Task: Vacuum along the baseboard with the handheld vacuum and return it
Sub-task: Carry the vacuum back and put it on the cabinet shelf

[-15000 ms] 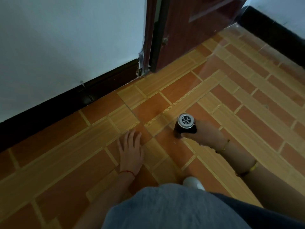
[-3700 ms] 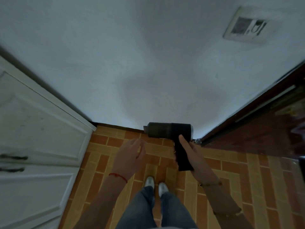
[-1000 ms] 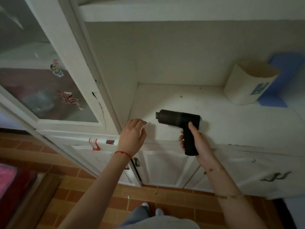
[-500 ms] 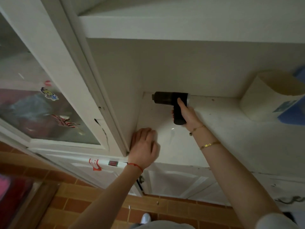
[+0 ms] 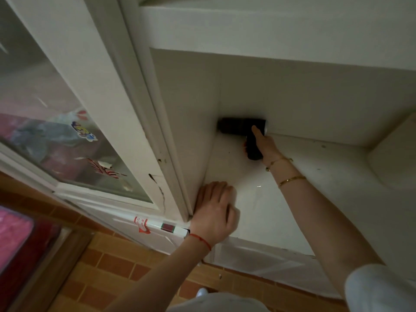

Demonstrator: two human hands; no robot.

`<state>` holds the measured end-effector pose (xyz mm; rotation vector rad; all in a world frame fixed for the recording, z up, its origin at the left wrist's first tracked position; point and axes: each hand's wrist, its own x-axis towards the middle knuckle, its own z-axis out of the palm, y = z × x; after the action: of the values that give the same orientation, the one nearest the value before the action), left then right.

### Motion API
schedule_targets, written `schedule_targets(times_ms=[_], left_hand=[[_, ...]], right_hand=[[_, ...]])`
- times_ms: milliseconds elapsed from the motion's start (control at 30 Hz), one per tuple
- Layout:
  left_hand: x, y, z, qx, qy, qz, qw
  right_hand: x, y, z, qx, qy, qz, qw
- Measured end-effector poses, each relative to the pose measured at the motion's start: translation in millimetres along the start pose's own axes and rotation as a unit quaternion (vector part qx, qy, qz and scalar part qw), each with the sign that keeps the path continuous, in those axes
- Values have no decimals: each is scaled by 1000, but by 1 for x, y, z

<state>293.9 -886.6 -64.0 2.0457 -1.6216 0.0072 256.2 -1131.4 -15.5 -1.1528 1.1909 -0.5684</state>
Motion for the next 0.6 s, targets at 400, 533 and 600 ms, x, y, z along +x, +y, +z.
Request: schedule_targets(times_ms=[400, 533, 600], left_hand=[[0, 2, 1, 7, -3, -8, 1000], [-1, 1, 0, 9, -16, -17, 1000], [-2, 1, 1, 1, -18, -25, 1000]], right_hand=[[-8, -1, 4, -527, 125, -111, 833], [-12, -3, 4, -593, 147, -146, 779], [-11, -1, 2, -600, 145, -136, 775]])
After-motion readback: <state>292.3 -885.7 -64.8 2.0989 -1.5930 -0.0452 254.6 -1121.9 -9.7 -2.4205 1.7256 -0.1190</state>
